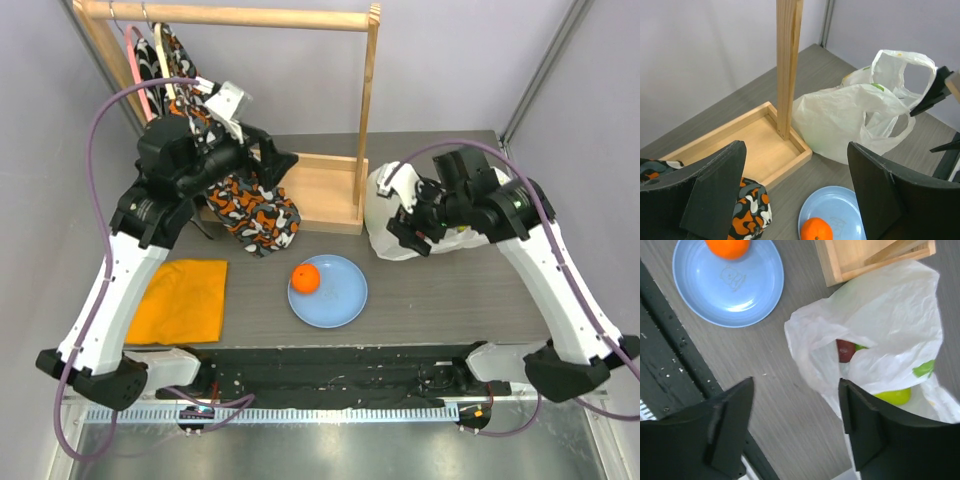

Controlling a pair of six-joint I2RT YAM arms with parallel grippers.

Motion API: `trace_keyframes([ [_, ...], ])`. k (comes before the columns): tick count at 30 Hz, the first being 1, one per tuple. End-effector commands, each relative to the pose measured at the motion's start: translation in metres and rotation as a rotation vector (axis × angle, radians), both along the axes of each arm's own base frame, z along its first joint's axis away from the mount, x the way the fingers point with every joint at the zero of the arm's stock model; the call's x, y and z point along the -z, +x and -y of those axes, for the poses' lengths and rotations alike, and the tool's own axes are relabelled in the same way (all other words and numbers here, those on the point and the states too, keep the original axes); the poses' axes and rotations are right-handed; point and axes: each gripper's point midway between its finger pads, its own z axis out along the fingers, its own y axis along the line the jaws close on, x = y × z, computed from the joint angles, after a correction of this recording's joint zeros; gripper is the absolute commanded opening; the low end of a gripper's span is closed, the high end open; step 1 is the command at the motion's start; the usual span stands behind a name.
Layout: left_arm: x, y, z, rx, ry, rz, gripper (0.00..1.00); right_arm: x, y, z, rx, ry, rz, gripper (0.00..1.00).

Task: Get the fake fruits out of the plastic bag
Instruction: Take out the fake fruit from the plastic bag.

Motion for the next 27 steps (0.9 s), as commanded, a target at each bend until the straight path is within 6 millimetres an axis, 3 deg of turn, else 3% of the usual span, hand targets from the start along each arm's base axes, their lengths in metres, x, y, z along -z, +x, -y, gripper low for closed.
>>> trace_keyframes([
  [1, -0.007, 0.003, 0.011, 0.041, -0.024, -0.013, 0.86, 0.034, 0.003, 0.018, 0.018, -0.031, -0.066, 0.7],
  [3, -0.01, 0.004, 0.013, 0.052, -0.032, -0.011, 0.86, 0.05, 0.008, 0.029, 0.048, -0.064, -0.087, 0.64],
  [6, -0.009, 0.006, 0.016, 0.057, -0.035, -0.02, 0.86, 0.058, 0.022, 0.054, 0.128, -0.106, -0.094, 0.63],
  [11, 0.002, 0.003, 0.021, 0.082, -0.018, -0.037, 0.86, 0.073, 0.063, 0.095, 0.315, -0.126, -0.092, 0.6],
  [13, 0.007, 0.002, 0.024, 0.094, -0.003, -0.046, 0.85, 0.073, 0.072, 0.104, 0.336, -0.117, -0.097, 0.6],
  [14, 0.011, 0.004, 0.026, 0.095, 0.009, -0.051, 0.85, 0.069, 0.069, 0.097, 0.289, -0.066, -0.123, 0.6],
  [15, 0.016, 0.003, 0.026, 0.096, 0.029, -0.058, 0.85, 0.047, 0.072, 0.097, 0.259, -0.024, -0.097, 0.61],
  [17, 0.024, 0.001, 0.03, 0.111, 0.047, -0.068, 0.85, 0.027, 0.047, 0.08, 0.121, 0.034, -0.134, 0.64],
  [18, 0.03, 0.0, 0.033, 0.118, 0.058, -0.074, 0.85, -0.001, 0.044, 0.074, 0.099, 0.068, -0.077, 0.65],
  [22, 0.043, -0.001, 0.048, 0.155, 0.085, -0.092, 0.85, -0.057, 0.018, 0.071, 0.142, 0.148, 0.022, 0.7],
  [25, 0.053, -0.004, 0.063, 0.195, 0.107, -0.103, 0.84, -0.059, 0.001, 0.087, 0.208, 0.099, 0.073, 0.68],
  [26, 0.056, -0.005, 0.068, 0.21, 0.116, -0.103, 0.84, -0.056, 0.004, 0.092, 0.242, 0.091, 0.095, 0.67],
  [27, 0.058, -0.013, 0.079, 0.246, 0.127, -0.104, 0.84, -0.029, 0.0, 0.096, 0.264, 0.064, 0.03, 0.64],
])
